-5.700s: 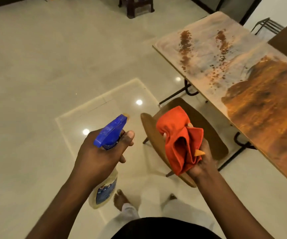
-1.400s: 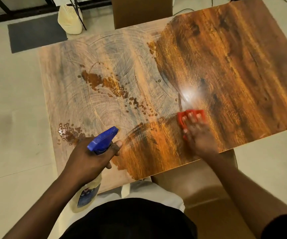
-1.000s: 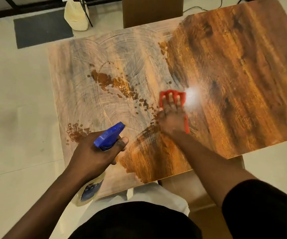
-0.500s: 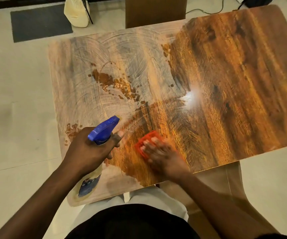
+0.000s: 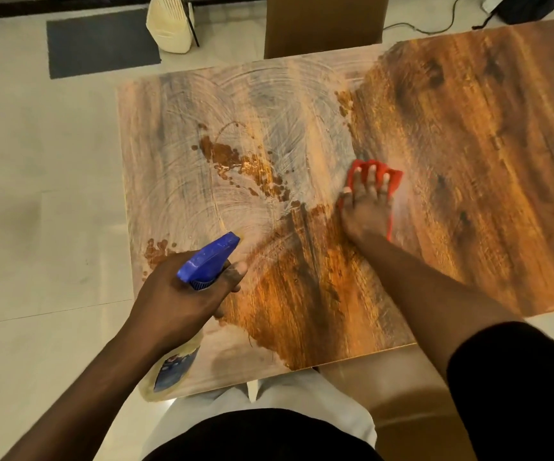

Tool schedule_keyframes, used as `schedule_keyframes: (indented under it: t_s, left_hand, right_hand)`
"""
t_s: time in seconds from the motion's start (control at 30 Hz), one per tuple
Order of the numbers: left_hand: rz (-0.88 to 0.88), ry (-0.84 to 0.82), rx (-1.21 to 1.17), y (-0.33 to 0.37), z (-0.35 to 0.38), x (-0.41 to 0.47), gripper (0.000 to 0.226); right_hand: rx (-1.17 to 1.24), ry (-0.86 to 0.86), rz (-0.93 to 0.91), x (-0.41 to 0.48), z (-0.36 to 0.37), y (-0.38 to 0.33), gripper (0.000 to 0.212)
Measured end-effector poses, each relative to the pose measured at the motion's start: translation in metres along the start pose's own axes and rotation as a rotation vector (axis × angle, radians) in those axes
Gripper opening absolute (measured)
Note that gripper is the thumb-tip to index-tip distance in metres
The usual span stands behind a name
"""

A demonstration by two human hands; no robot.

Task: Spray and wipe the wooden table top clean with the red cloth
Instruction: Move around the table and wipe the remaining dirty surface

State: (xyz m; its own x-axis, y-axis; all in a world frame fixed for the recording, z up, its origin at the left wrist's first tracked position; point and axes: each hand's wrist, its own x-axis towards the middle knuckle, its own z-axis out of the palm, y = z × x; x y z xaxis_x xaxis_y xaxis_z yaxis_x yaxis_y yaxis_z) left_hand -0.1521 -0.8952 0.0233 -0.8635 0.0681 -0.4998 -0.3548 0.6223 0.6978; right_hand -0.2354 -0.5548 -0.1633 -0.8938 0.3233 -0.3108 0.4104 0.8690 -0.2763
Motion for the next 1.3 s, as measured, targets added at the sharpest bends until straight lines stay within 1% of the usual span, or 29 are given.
schedule_keyframes:
  t_s: [0.17,0.27,0.33,0.37,0.47,0.53,0.6,0.7,0.8,0.9,0.97,1.03,1.07,1.13,1.2,1.3]
  left_hand:
    - [-0.018,0.028,0.012,0.003,-0.002,0.002,0.030]
    - [-0.022,0.057,-0.016,0.007,-0.005,0.003,0.036]
    - [-0.018,0.068,-0.013,0.010,-0.006,0.004,0.044]
    - [-0.010,0.070,-0.006,0.011,-0.005,0.005,0.043]
    - [0.013,0.067,-0.017,0.013,-0.005,0.008,0.032]
    - [0.016,0.057,-0.047,0.015,-0.003,0.011,0.027]
    - [0.008,0.058,-0.077,0.016,-0.002,0.014,0.026]
    - [0.010,0.079,-0.077,0.017,0.000,0.021,0.028]
    - [0.012,0.102,-0.101,0.019,-0.001,0.030,0.027]
    - [0.024,0.112,-0.117,0.021,-0.003,0.039,0.023]
    - [0.028,0.122,-0.117,0.021,-0.006,0.044,0.026]
    - [0.032,0.129,-0.112,0.019,-0.010,0.049,0.025]
    - [0.034,0.126,-0.112,0.019,-0.012,0.051,0.024]
    - [0.041,0.120,-0.111,0.018,-0.017,0.055,0.019]
    - [0.049,0.119,-0.114,0.018,-0.023,0.058,0.017]
    - [0.041,0.130,-0.120,0.016,-0.028,0.062,0.027]
  right_hand:
    - [-0.069,-0.147,-0.477,-0.073,0.053,-0.086,0.065]
    - [-0.123,-0.228,-0.741,-0.132,0.086,-0.107,0.063]
    - [-0.171,-0.248,-0.902,-0.167,0.102,-0.101,0.066]
    - [-0.176,-0.266,-0.956,-0.180,0.106,-0.091,0.065]
    - [-0.196,-0.299,-1.019,-0.199,0.105,-0.043,0.063]
    - [-0.241,-0.264,-1.001,-0.194,0.094,-0.003,0.065]
    - [-0.284,-0.202,-0.887,-0.176,0.078,0.035,0.066]
    - [-0.275,-0.134,-0.590,-0.131,0.041,0.082,0.062]
    - [-0.192,-0.082,-0.298,-0.080,0.001,0.109,0.060]
    - [-0.043,0.003,-0.053,-0.023,-0.026,0.107,0.061]
    - [0.075,0.050,0.139,0.015,-0.036,0.083,0.059]
    - [0.153,0.057,0.264,0.044,-0.038,0.049,0.060]
    - [0.152,0.050,0.268,0.054,-0.036,0.032,0.061]
    - [0.072,0.038,0.171,0.064,-0.025,-0.003,0.063]
    - [-0.012,0.011,0.006,0.062,-0.009,-0.041,0.065]
    - [-0.067,-0.076,-0.259,0.035,0.020,-0.099,0.065]
